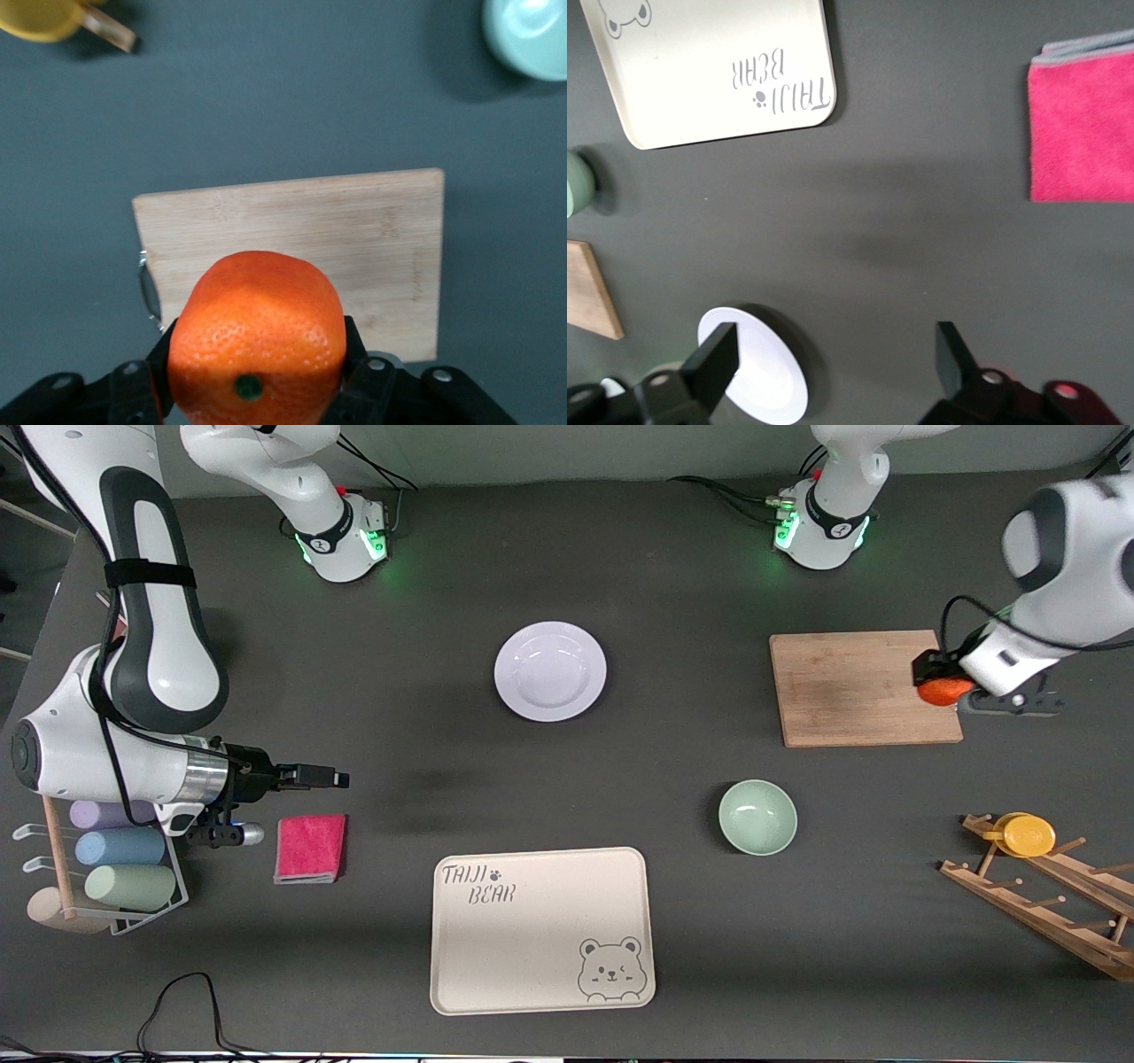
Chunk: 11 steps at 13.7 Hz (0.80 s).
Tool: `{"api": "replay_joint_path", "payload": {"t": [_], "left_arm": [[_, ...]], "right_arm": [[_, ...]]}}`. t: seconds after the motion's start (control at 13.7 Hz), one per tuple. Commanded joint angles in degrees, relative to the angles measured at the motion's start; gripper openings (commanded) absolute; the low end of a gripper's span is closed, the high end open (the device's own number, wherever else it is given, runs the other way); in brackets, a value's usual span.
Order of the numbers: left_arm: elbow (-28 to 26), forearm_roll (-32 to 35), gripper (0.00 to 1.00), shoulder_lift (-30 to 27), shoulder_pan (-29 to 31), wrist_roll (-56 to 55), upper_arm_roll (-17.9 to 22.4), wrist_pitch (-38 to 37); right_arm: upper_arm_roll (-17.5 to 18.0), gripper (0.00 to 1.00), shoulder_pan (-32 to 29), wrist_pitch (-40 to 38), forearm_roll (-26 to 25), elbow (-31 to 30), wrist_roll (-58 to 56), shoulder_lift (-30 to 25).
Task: Place orange and plate with both arms
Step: 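Lift the orange with the left gripper and carry it over the white plate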
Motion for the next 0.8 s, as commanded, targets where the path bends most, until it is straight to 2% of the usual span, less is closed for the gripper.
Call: {"api": "replay_joint_path", "payload": {"t": [0.0,0.15,0.44,0.58,0.73], "left_arm": [[8.11,-0.91,0.6,1.43,-0.89,-1.17,-0.63,-7.0],[10.32,-3.01,0.6,1.7,-2.64,-7.91,-2.64,-8.07],[12.61,-4.6,0.6,2.92,-7.56,-28.54,-14.05,-6.93],[15.94,-4.6,0.6,6.33,-10.2,-39.27,-20.64,-6.49],[21.37,-3.64,0.6,12.12,-13.71,-51.48,-26.71,-5.0]], "right_arm": [[-0.15,1.0,-1.69,-2.41,5.14,0.4,-0.33,0.85],[-0.15,1.0,-2.83,-4.69,8.14,0.48,-0.5,1.73],[-0.15,1.0,-3.1,-4.88,8.59,0.57,-0.15,1.82],[-0.15,1.0,-3.19,-5.14,8.68,0.83,-0.24,2.08],[-0.15,1.0,-3.1,-5.14,8.77,1.27,-0.59,1.99]]}}
